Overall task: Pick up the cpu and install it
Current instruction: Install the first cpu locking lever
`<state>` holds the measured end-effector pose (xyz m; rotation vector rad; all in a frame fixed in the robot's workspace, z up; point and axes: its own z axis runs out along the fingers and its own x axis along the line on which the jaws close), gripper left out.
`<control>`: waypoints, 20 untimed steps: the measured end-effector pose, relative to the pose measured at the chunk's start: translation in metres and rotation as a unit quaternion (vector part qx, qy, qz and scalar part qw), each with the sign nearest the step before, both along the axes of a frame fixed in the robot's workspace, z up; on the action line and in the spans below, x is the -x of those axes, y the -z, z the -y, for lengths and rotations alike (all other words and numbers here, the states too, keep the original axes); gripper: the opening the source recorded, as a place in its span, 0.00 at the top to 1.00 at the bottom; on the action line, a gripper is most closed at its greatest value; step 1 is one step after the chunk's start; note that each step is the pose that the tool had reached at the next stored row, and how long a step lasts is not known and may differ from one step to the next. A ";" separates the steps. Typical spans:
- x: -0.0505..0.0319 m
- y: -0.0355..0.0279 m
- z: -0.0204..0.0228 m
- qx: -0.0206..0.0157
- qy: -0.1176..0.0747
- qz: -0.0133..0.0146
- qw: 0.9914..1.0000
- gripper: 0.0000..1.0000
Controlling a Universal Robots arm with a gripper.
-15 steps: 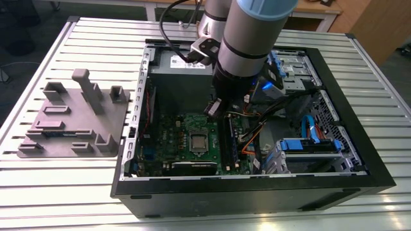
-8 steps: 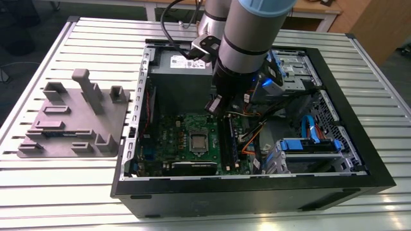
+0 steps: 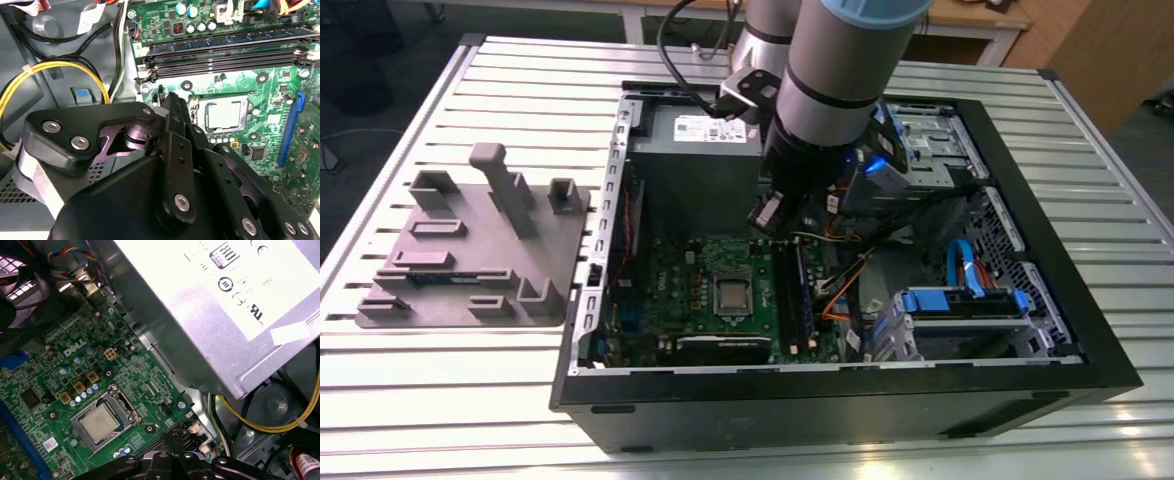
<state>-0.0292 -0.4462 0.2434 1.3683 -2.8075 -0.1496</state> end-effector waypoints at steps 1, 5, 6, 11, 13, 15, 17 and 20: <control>0.0000 0.0000 -0.0016 0.000 0.000 0.000 1.000 0.89; 0.0028 0.0011 -0.0057 0.000 0.000 0.000 1.000 0.89; 0.0039 0.0013 -0.0059 0.000 0.000 0.000 1.000 0.89; 0.0068 0.0025 -0.0063 0.000 -0.010 0.000 1.000 0.89; 0.0069 0.0028 -0.0057 0.000 -0.016 0.000 1.000 0.89; 0.0070 0.0027 -0.0041 0.000 -0.018 0.000 1.000 0.89; 0.0071 0.0027 -0.0023 0.000 -0.019 0.000 1.000 0.89; 0.0074 0.0027 0.0004 0.000 -0.020 0.000 1.000 0.89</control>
